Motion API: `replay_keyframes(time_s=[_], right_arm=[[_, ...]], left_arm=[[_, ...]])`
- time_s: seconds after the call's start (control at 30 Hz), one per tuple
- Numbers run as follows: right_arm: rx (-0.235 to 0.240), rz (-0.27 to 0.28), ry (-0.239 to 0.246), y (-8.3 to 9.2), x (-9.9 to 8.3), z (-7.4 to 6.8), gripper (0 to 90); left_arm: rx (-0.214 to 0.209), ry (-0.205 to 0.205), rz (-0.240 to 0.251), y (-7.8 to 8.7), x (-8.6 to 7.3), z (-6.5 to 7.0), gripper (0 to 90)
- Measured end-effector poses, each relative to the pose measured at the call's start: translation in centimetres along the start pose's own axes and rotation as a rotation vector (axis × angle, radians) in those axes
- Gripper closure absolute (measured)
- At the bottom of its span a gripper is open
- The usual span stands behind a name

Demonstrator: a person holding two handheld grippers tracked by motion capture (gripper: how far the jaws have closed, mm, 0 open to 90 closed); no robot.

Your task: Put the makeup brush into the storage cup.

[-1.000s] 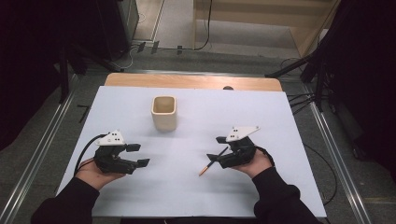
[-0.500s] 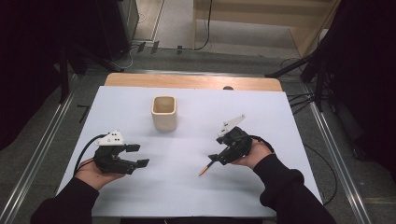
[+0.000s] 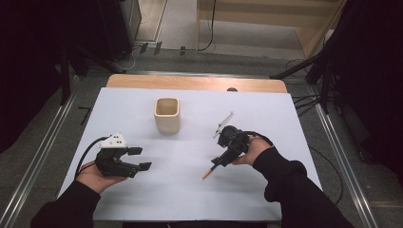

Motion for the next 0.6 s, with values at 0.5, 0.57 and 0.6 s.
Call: replay_keyframes(time_s=[0.5, 0.57, 0.6], right_arm=[[0.048, -0.082, 0.122, -0.46, 0.54, 0.18, 31.6], [0.085, -0.055, 0.170, -0.60, 0.40, 0.02, 31.4], [0.098, -0.039, 0.192, -0.62, 0.38, -0.07, 31.4]], left_arm=[[-0.002, 0.002, 0.000, -0.03, -0.05, -0.10, 30.3], [-0.001, 0.000, -0.001, -0.04, -0.05, -0.08, 30.3], [-0.001, 0.001, -0.001, -0.05, -0.05, -0.08, 30.3]])
Point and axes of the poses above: each handheld gripper's, and its own axes: y roughly backward along the jaws, x roughly out of its top, z roughly to its right, the point moved 7 cm from there along -y, roughly forward along the jaws, and after that the axes turned 8 degrees about z, right-handed, at the moved point
